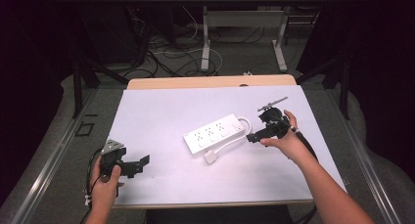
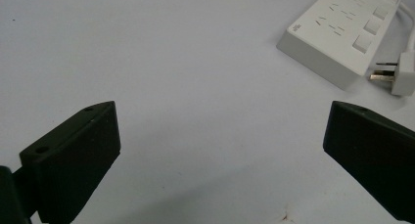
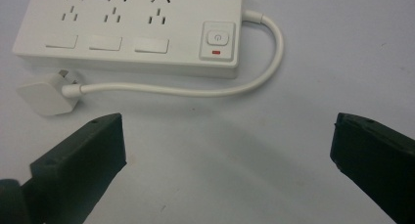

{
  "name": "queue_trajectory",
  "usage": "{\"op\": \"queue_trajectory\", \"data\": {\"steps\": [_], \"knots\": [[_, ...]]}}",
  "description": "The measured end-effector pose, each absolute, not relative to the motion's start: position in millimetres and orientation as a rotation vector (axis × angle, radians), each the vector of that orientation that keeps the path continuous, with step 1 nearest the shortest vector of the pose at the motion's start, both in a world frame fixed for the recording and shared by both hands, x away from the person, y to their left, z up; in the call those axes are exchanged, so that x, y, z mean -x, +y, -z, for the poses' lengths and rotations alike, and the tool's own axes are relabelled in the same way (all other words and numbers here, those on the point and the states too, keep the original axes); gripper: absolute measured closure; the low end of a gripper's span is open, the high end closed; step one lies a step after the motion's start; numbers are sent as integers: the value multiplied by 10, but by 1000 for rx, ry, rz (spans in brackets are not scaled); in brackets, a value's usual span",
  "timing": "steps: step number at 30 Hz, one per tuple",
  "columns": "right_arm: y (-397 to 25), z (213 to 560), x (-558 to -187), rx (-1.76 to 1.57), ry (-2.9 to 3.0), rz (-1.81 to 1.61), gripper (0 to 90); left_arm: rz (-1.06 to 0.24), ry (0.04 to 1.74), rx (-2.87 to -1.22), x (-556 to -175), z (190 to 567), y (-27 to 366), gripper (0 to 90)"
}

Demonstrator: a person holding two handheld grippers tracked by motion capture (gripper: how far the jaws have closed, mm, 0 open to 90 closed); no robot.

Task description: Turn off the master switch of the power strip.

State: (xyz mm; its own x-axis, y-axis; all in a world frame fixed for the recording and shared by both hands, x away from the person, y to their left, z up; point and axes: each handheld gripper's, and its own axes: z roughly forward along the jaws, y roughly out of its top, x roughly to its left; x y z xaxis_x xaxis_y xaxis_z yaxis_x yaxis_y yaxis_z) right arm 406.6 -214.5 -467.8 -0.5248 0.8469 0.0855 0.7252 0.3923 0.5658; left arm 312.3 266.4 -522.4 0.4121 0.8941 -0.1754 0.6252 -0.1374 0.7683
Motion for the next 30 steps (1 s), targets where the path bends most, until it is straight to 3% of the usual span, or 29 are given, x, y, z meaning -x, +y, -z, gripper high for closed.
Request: {"op": "queue_trajectory", "data": {"steps": [11,17,19,27,30], "knots": [[-2059,4699,-4196,-1433,2412,-880,9,-429,1303,-1850,-3125,5237,2668,5],[-2003,4699,-4269,-1433,2388,-905,77,-428,1304,-1852,-3128,5239,2668,5],[-1974,4714,-4295,-1434,2382,-895,158,-422,1303,-1859,-3129,5237,2672,5],[-1871,4739,-4372,-1436,2334,-883,296,-425,1301,-1851,-3135,5248,2676,5],[-1836,4740,-4391,-1447,2339,-890,310,-425,1302,-1852,-3136,5250,2678,5]]}}
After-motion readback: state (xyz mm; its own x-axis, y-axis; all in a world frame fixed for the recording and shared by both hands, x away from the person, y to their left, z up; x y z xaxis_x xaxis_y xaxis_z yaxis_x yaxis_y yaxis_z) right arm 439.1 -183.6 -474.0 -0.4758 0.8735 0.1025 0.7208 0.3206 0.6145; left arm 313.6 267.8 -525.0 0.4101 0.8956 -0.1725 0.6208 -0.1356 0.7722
